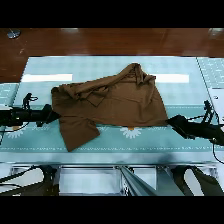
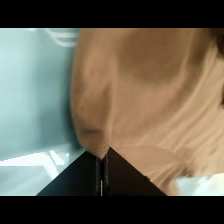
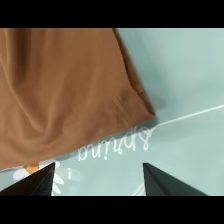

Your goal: Fold the shirts.

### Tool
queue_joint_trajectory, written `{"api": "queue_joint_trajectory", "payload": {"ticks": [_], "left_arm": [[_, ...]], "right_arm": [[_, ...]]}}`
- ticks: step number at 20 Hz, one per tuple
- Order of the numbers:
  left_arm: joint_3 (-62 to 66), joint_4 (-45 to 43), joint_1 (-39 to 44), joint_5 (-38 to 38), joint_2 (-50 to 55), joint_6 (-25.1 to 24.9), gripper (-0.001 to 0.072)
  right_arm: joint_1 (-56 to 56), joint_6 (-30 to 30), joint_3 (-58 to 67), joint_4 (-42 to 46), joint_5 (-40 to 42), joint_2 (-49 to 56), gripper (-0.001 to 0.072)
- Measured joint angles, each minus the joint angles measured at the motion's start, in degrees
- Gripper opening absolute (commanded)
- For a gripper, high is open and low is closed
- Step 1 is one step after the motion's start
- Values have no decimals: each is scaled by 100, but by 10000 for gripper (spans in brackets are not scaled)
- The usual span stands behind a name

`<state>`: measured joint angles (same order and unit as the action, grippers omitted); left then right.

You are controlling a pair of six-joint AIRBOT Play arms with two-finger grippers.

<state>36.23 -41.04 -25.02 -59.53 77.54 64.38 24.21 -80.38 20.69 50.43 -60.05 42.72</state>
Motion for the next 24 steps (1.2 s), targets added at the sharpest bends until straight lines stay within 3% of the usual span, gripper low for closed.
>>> {"api": "queue_joint_trajectory", "payload": {"ticks": [7,17,18,20,24], "left_arm": [[63,96,70,-175,39,-299,20],[66,101,76,-295,46,-404,20],[66,101,76,-299,46,-404,20],[66,105,74,-343,39,-407,20],[103,345,70,-490,-83,-476,19]], "right_arm": [[0,-927,7,632,350,240,624],[-428,-267,791,-573,645,2221,621],[-619,-254,925,-634,667,2424,534],[-1016,-258,1196,-592,721,2796,39],[-1674,-247,1958,-586,616,3110,38]]}}
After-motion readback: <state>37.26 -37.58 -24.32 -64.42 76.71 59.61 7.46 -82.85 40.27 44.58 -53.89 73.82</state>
